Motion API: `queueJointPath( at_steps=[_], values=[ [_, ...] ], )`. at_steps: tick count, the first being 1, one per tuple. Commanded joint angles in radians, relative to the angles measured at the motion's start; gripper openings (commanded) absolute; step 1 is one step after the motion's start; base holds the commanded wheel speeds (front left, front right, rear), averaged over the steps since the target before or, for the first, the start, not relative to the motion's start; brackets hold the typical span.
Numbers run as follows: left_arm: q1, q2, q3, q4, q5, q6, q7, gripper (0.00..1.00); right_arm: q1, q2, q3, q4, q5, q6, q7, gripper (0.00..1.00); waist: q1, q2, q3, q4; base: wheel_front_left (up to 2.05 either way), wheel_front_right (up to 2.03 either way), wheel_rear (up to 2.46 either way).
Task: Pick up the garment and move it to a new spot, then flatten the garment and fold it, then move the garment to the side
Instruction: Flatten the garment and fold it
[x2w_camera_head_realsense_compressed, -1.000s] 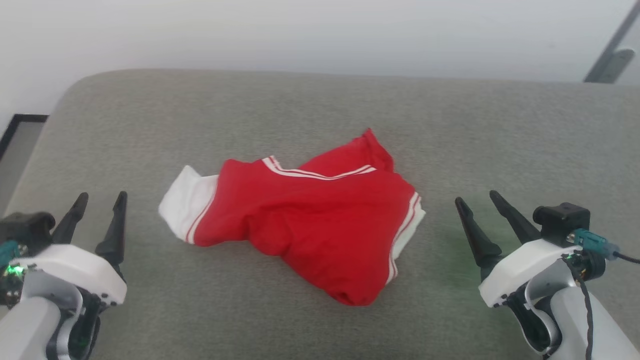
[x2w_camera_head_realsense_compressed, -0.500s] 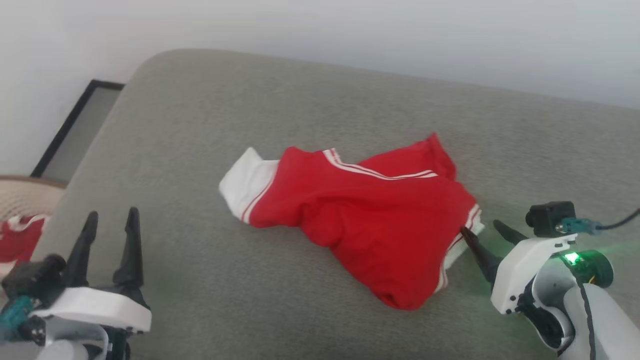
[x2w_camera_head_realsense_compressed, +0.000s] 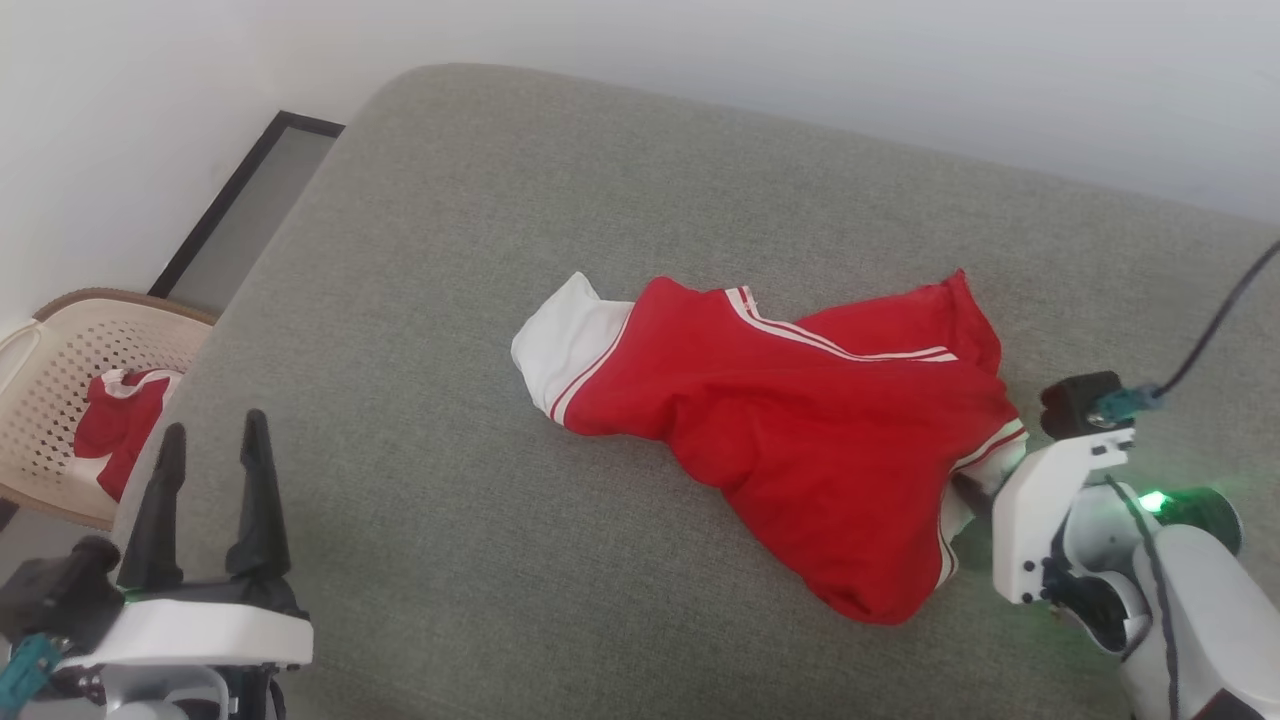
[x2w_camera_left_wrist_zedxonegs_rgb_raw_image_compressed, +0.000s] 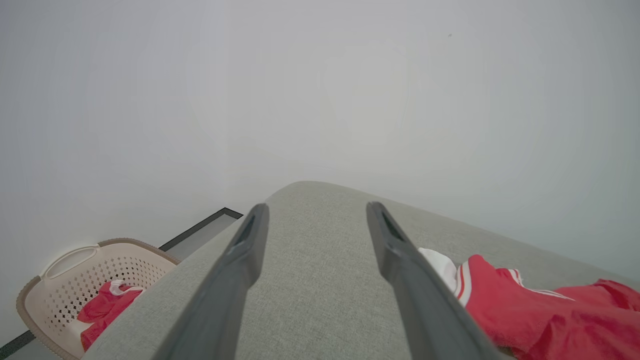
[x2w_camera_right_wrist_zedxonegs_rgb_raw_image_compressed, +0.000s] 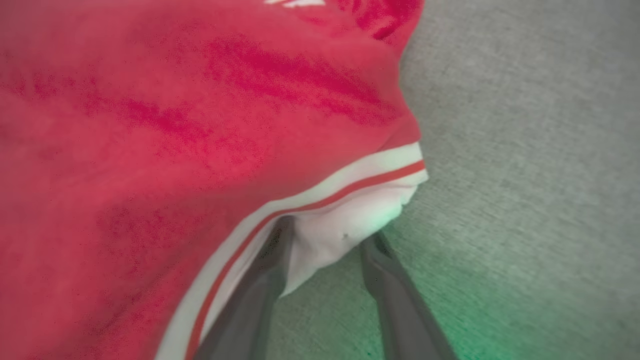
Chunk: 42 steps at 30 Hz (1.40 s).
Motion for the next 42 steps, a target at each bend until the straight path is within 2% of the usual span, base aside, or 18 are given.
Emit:
queueJointPath(
  at_steps=[1, 10, 19, 25, 31, 42],
  values=[
    [0.016, -0.019, 0.025, -0.003, 0.015, -0.015, -0.005, 1.0, 0.019, 0.02, 0.023, 0.024, -0.002, 0.0, 0.027, 0.0, 0.0, -0.0001, -0.001, 0.0, 0.0, 0.0, 0.0],
    [0.048, -0.092, 0.119, -0.019, 0.051, -0.049, -0.005, 1.0, 0.021, -0.048, -0.057, -0.099, 0.042, -0.001, 0.074, 0.0, 0.0, -0.0001, -0.022, -0.044, 0.0, 0.0, 0.0],
    [0.081, -0.111, 0.138, -0.039, 0.06, -0.053, -0.005, 1.0, 0.075, -0.164, -0.2, -0.212, 0.067, -0.001, 0.149, 0.0, 0.0, -0.0001, -0.047, -0.088, 0.0, 0.0, 0.0],
    [0.09, -0.108, 0.129, -0.046, 0.051, -0.053, -0.005, 1.0, 0.118, -0.225, -0.326, -0.209, 0.048, -0.001, 0.153, 0.0, 0.0, -0.0001, -0.058, -0.101, 0.0, 0.0, 0.0],
    [0.095, -0.105, 0.129, -0.043, 0.048, -0.054, -0.005, 1.0, 0.114, -0.2, -0.355, -0.199, 0.021, -0.001, 0.114, 0.0, 0.0, -0.0001, -0.068, -0.109, 0.0, 0.0, 0.0],
    [0.092, -0.098, 0.123, -0.041, 0.041, -0.054, -0.005, 1.0, 0.123, -0.138, -0.252, -0.205, 0.025, 0.0, 0.127, 0.0, 0.0, -0.0001, -0.077, -0.114, 0.0, 0.0, 0.0]
  ],
)
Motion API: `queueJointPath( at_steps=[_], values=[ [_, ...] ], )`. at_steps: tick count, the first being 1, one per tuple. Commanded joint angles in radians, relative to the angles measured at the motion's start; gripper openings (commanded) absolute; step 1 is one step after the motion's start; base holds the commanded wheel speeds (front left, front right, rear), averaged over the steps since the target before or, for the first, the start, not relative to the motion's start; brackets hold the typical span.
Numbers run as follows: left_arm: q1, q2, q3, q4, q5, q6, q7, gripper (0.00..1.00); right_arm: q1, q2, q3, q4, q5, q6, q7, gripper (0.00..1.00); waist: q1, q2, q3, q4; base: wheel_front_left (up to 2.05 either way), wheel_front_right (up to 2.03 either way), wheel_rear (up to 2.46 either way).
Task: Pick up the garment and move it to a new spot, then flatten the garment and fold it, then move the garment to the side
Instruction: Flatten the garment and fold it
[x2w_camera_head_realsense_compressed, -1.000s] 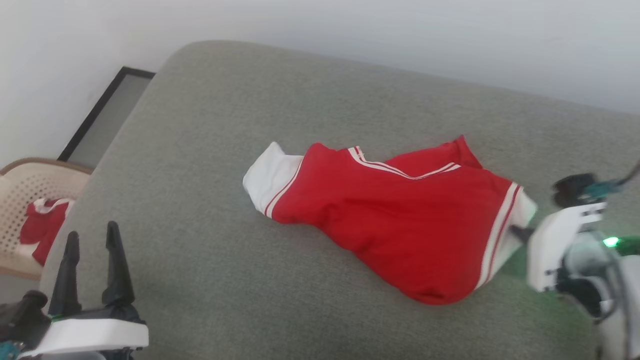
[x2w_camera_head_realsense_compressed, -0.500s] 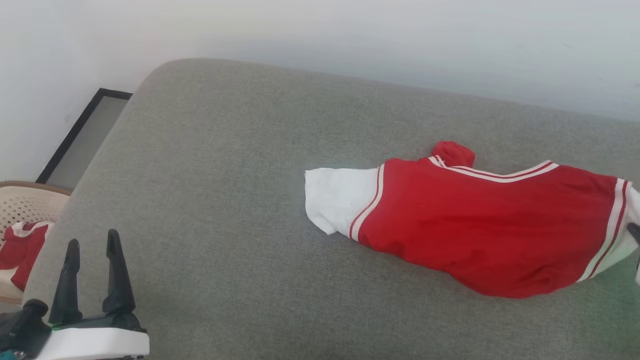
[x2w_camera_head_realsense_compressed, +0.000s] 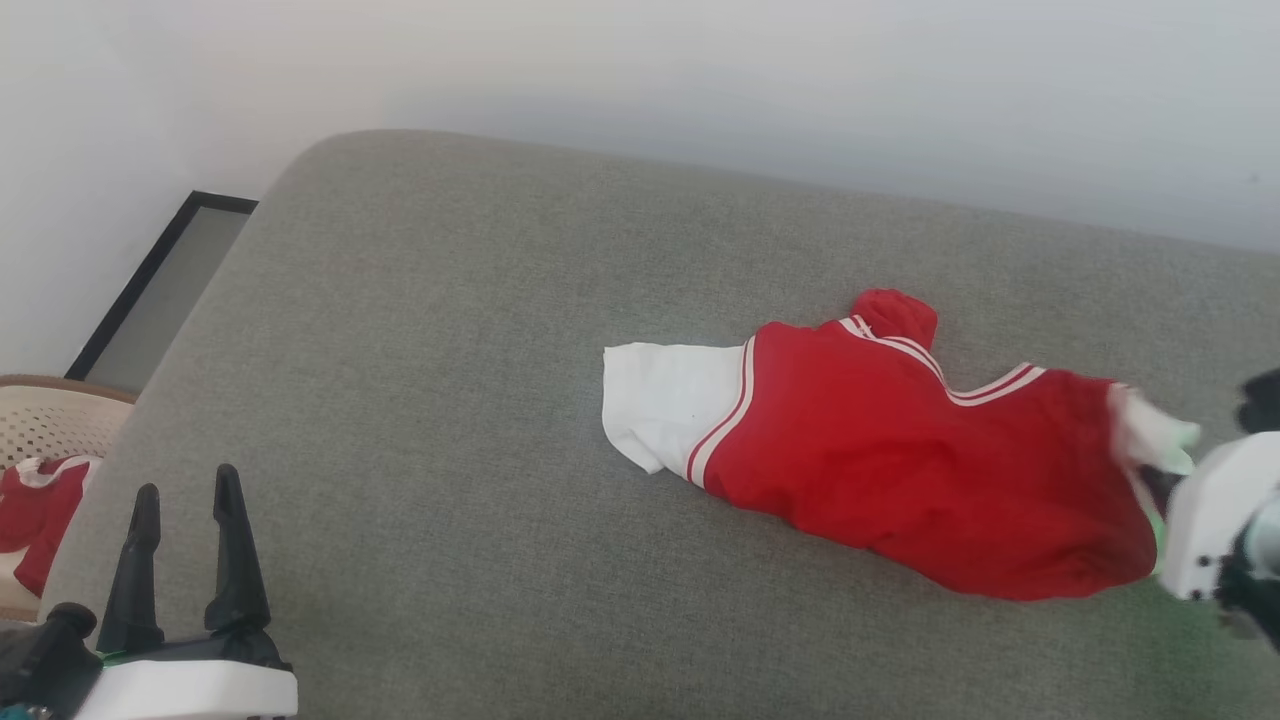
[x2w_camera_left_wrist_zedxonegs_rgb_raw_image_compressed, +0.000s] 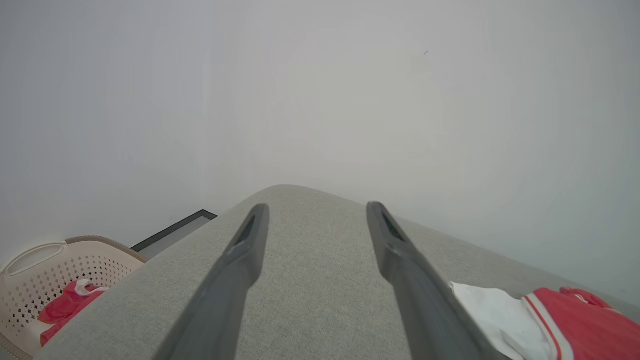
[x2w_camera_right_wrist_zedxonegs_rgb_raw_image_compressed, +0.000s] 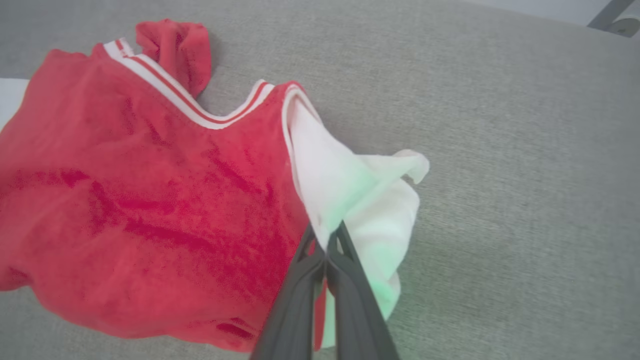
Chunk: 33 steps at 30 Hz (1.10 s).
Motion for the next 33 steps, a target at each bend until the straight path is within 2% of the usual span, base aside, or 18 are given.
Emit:
queueJointPath(
  at_steps=[1, 9, 10, 11, 12, 22, 29, 33],
  values=[
    [0.003, 0.003, 0.0, 0.0, -0.008, -0.002, -0.005, 1.0, 0.007, 0.008, 0.018, -0.01, 0.003, -0.001, 0.002, 0.0, 0.0, -0.0001, 0.001, 0.0, 0.0, 0.0, 0.0],
    [-0.007, -0.001, -0.002, 0.003, -0.013, -0.003, -0.005, 1.0, 0.017, 0.035, 0.108, -0.024, 0.04, -0.001, 0.019, 0.0, 0.0, -0.0001, 0.009, 0.0, 0.0, 0.0, 0.0],
    [-0.007, -0.002, -0.001, 0.003, -0.014, -0.003, -0.005, 1.0, 0.018, 0.036, 0.112, -0.02, 0.044, -0.001, 0.019, 0.32, 0.0, -0.0001, 0.01, -0.001, 0.0, 0.0, 0.0],
    [-0.007, -0.002, -0.001, 0.002, -0.013, -0.003, -0.005, 1.0, 0.016, 0.036, 0.112, -0.02, 0.047, -0.001, 0.011, 0.89, 0.0, -0.0001, 0.011, -0.001, 0.0, 0.0, 0.0],
    [-0.008, -0.003, -0.002, 0.002, -0.013, -0.003, -0.005, 1.0, 0.014, 0.038, 0.109, -0.018, 0.053, -0.001, 0.007, 1.0, 0.0, -0.0001, 0.012, -0.001, 0.0, 0.0, 0.0],
    [0.001, -0.005, 0.008, -0.017, -0.011, -0.003, -0.005, 1.0, -0.005, 0.018, 0.093, -0.086, 0.08, -0.001, 0.007, 1.0, 0.0, -0.0001, 0.028, -0.013, 0.0, 0.0, 0.0],
    [-0.007, -0.01, 0.004, -0.027, -0.009, -0.003, -0.005, 1.0, -0.024, 0.004, 0.023, -0.131, 0.07, -0.001, 0.009, 1.0, 0.0, -0.0001, 0.049, -0.019, 0.0, 0.0, 0.0],
    [-0.016, -0.011, -0.004, -0.028, -0.008, -0.003, -0.005, 1.0, -0.028, -0.005, -0.024, -0.116, 0.055, -0.001, 0.018, 1.0, 0.0, -0.0001, 0.062, -0.015, 0.0, 0.0, 0.0]
  ],
)
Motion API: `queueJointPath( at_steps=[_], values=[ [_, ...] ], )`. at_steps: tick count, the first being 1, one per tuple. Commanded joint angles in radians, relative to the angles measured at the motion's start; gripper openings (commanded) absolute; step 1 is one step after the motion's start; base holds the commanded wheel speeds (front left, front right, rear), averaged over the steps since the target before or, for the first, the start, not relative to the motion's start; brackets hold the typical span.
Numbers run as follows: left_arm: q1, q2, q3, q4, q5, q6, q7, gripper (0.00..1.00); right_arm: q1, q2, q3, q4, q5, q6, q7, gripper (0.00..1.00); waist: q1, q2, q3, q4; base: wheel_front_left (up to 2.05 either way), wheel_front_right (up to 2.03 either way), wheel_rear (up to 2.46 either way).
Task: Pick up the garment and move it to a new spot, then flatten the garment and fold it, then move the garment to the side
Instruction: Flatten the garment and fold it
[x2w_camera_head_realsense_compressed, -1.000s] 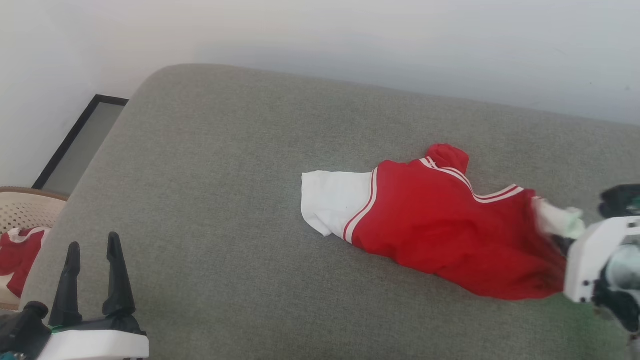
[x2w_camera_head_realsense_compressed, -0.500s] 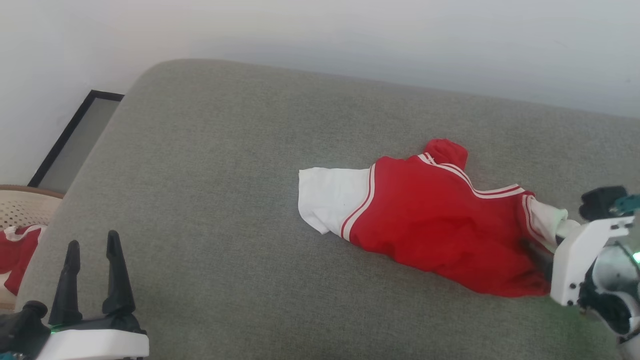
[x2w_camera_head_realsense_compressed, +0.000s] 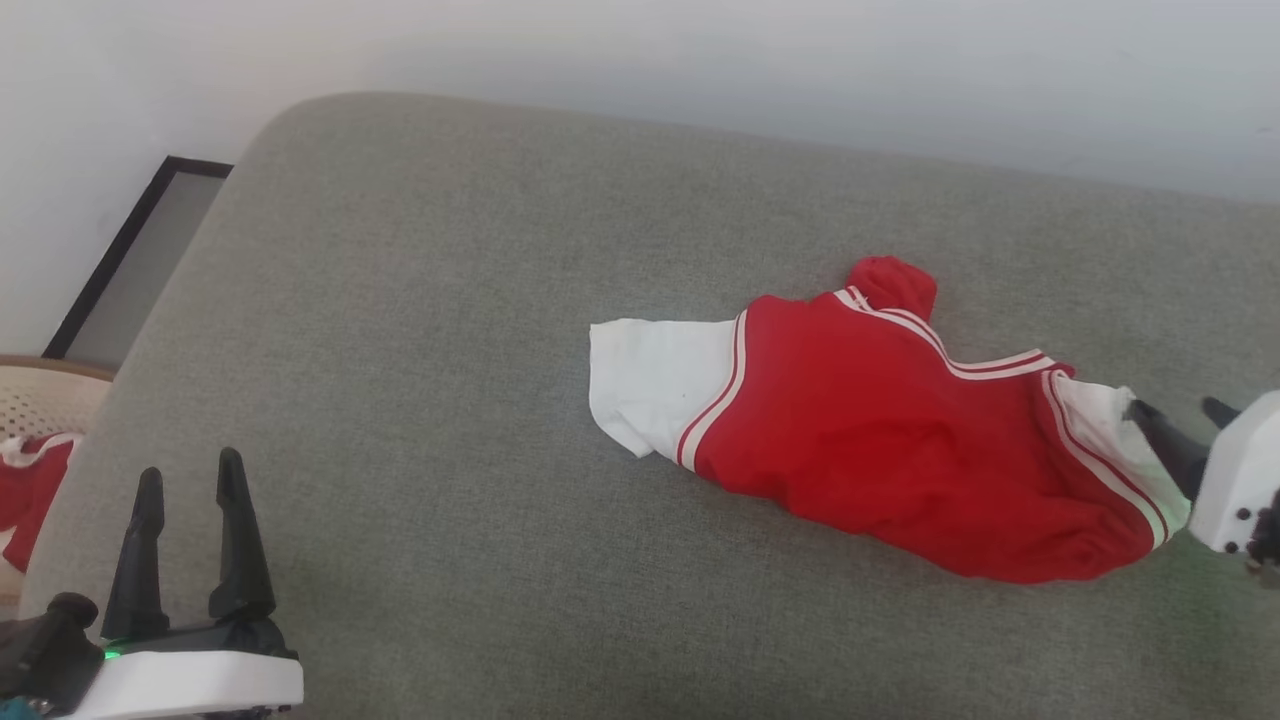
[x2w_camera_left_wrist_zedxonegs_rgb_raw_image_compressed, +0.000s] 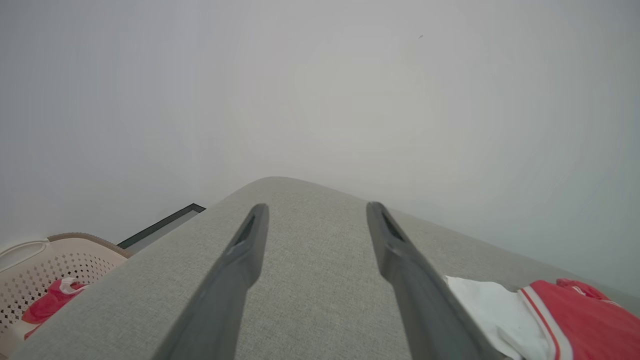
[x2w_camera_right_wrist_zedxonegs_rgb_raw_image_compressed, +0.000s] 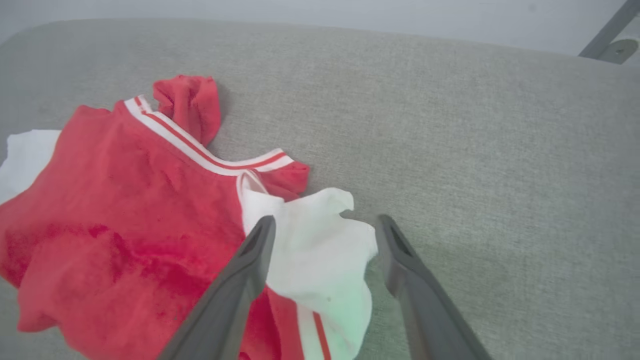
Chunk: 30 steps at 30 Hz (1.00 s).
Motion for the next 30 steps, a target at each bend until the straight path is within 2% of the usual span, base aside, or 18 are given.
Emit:
queueJointPath(
  at_steps=[1, 8, 13, 14, 15, 16, 22, 30],
  values=[
    [-0.012, -0.002, -0.004, -0.002, -0.005, -0.002, -0.005, 1.0, -0.004, -0.006, -0.011, 0.013, -0.016, -0.001, 0.006, 1.0, 0.0, -0.0001, 0.008, 0.005, 0.0, 0.0, 0.0],
    [-0.029, 0.003, -0.022, 0.005, -0.005, -0.002, -0.005, 1.0, -0.006, 0.003, -0.055, 0.092, -0.035, -0.001, 0.045, 1.0, 0.0, -0.0001, 0.035, 0.019, 0.0, 0.0, 0.0],
    [-0.049, 0.002, -0.031, 0.006, -0.004, -0.002, -0.005, 1.0, -0.025, 0.009, -0.027, 0.167, -0.043, -0.001, 0.072, 1.0, 0.0, -0.0001, 0.053, 0.023, 0.0, 0.0, 0.0],
    [-0.052, 0.001, -0.032, 0.007, -0.003, -0.002, -0.005, 1.0, -0.027, 0.014, -0.017, 0.183, -0.031, -0.001, 0.075, 0.8, 0.0, -0.0001, 0.057, 0.023, 0.0, 0.0, 0.0],
    [-0.056, 0.0, -0.033, 0.008, -0.002, -0.002, -0.005, 1.0, -0.034, 0.018, -0.005, 0.193, -0.024, -0.001, 0.071, 0.32, 0.0, -0.0001, 0.061, 0.024, 0.0, 0.0, 0.0],
    [-0.061, 0.0, -0.038, 0.009, -0.002, -0.002, -0.005, 1.0, -0.039, 0.015, 0.008, 0.206, -0.02, -0.001, 0.069, 0.0, 0.0, -0.0001, 0.065, 0.024, 0.0, 0.0, 0.0],
    [-0.079, 0.001, -0.04, 0.007, 0.001, -0.002, -0.005, 1.0, -0.081, -0.012, -0.005, 0.216, -0.019, -0.001, 0.024, 0.0, 0.0, -0.0001, 0.079, 0.011, 0.0, 0.0, 0.0],
    [-0.085, 0.007, -0.038, 0.005, 0.006, -0.002, -0.005, 1.0, -0.077, -0.036, -0.132, 0.192, -0.088, -0.001, 0.029, 0.0, 0.0, -0.0001, 0.086, -0.014, 0.0, 0.0, 0.0]
  ],
)
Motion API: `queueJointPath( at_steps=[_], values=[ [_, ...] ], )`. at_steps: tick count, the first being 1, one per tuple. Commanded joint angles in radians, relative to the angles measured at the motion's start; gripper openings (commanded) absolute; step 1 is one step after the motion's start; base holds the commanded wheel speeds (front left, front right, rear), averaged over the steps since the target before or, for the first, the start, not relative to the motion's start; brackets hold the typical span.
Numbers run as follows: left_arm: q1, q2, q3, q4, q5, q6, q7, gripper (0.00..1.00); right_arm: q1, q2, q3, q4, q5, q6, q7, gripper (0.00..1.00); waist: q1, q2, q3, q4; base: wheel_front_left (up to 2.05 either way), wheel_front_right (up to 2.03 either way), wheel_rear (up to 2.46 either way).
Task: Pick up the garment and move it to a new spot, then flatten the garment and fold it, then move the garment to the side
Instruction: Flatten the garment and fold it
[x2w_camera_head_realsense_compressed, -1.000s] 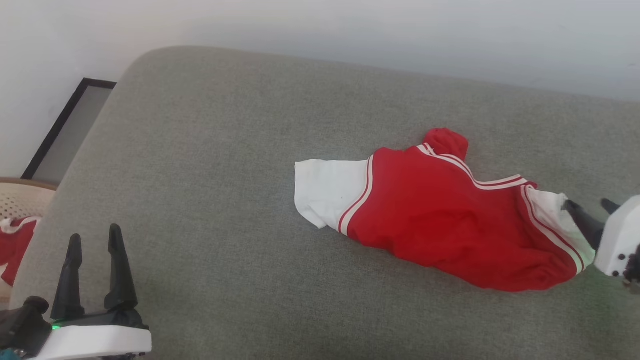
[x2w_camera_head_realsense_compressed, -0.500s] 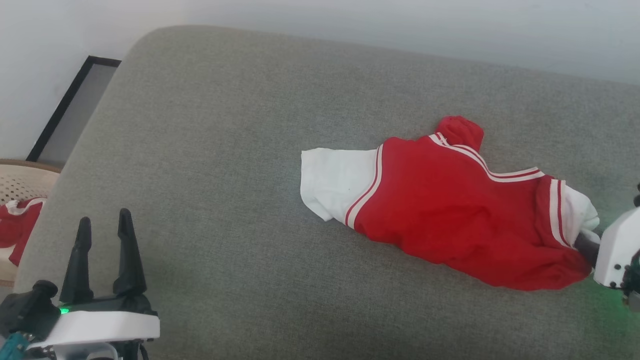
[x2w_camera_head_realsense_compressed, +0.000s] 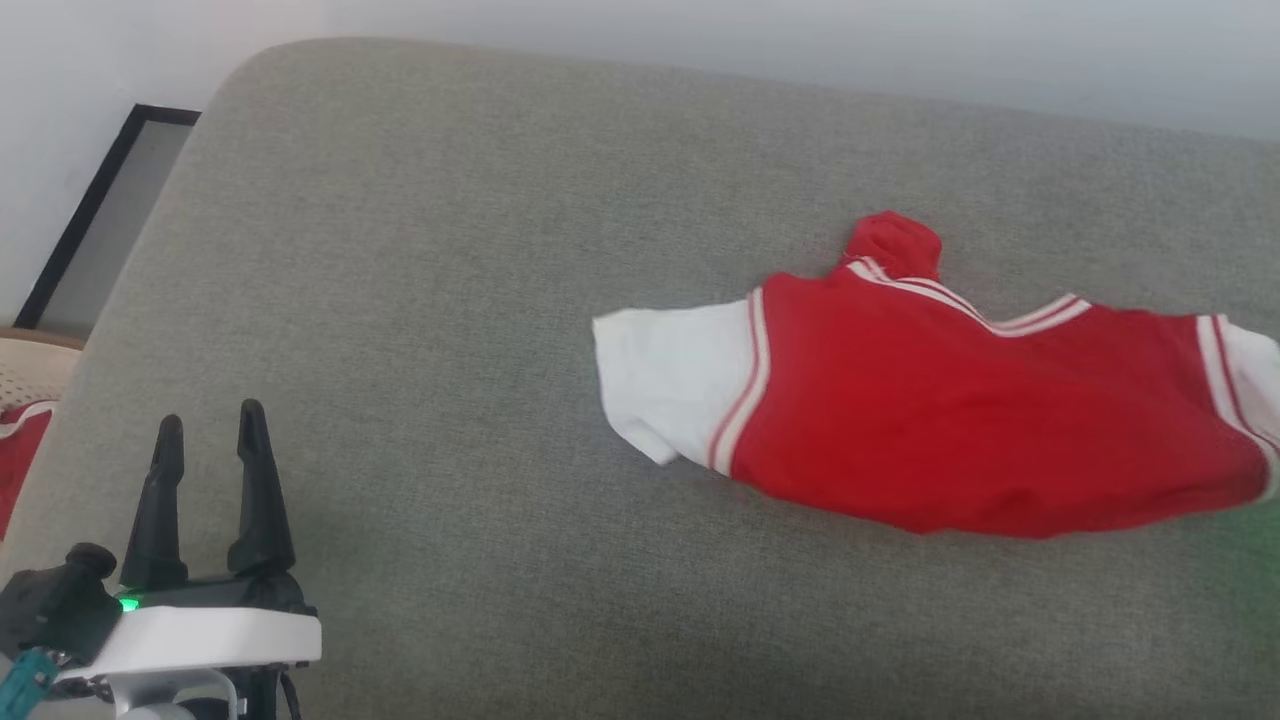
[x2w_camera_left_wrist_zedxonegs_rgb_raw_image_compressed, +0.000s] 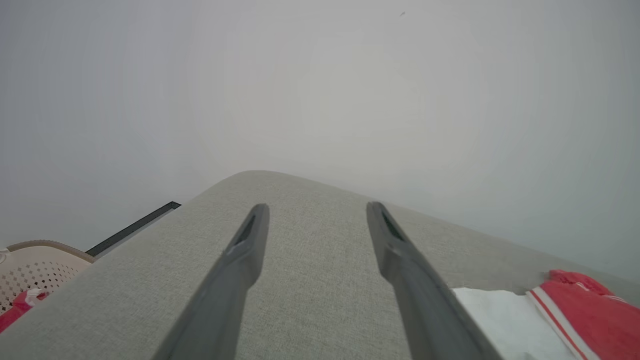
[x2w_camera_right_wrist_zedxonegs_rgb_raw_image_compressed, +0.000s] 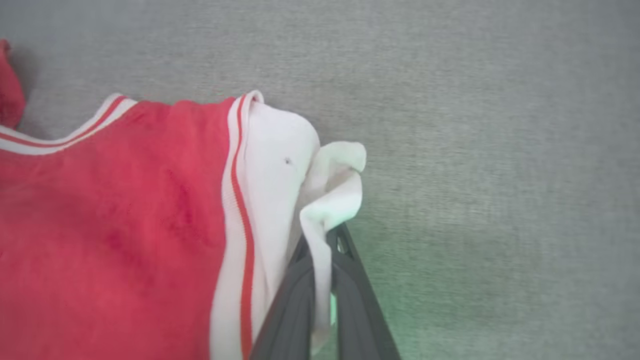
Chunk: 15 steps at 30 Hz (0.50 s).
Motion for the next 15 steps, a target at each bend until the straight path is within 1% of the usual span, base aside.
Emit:
queueJointPath(
  at_steps=[1, 6, 7, 8, 9, 12, 15],
  values=[
    [-0.017, 0.004, 0.0, -0.002, 0.003, -0.002, -0.005, 1.0, 0.01, 0.005, -0.014, 0.006, -0.01, -0.002, 0.007, 0.0, 0.0, 0.0, 0.003, -0.003, 0.0, 0.0, 0.0],
    [-0.032, 0.017, -0.014, 0.007, 0.003, -0.002, -0.005, 1.0, 0.011, 0.047, -0.079, 0.052, -0.054, -0.002, 0.033, 0.0, 0.0, 0.0, 0.013, -0.006, 0.0, 0.0, 0.0],
    [-0.036, 0.022, -0.019, 0.01, 0.007, -0.002, -0.005, 1.0, 0.007, 0.057, -0.085, 0.071, -0.056, -0.002, 0.036, 0.16, 0.0, 0.0, 0.014, -0.007, 0.0, 0.0, 0.0],
    [-0.042, 0.023, -0.021, 0.013, 0.007, -0.002, -0.005, 1.0, 0.003, 0.071, -0.086, 0.086, -0.061, -0.002, 0.038, 0.49, 0.0, 0.0, 0.015, -0.009, 0.0, 0.0, 0.0],
    [-0.046, 0.026, -0.024, 0.016, 0.005, -0.002, -0.005, 1.0, -0.002, 0.08, -0.087, 0.094, -0.069, -0.002, 0.035, 1.0, 0.0, 0.0, 0.014, -0.01, 0.0, 0.0, 0.0],
    [-0.055, 0.045, -0.04, 0.024, -0.002, -0.002, -0.005, 1.0, -0.022, 0.101, -0.088, 0.106, -0.083, -0.001, 0.03, 1.0, 0.0, 0.0, 0.006, -0.02, 0.0, 0.0, 0.0],
    [-0.059, 0.077, -0.065, 0.037, -0.02, -0.002, -0.005, 1.0, -0.029, 0.107, -0.08, 0.086, -0.084, -0.001, 0.025, 1.0, 0.0, 0.0, -0.009, -0.036, 0.0, 0.0, 0.0]
  ],
)
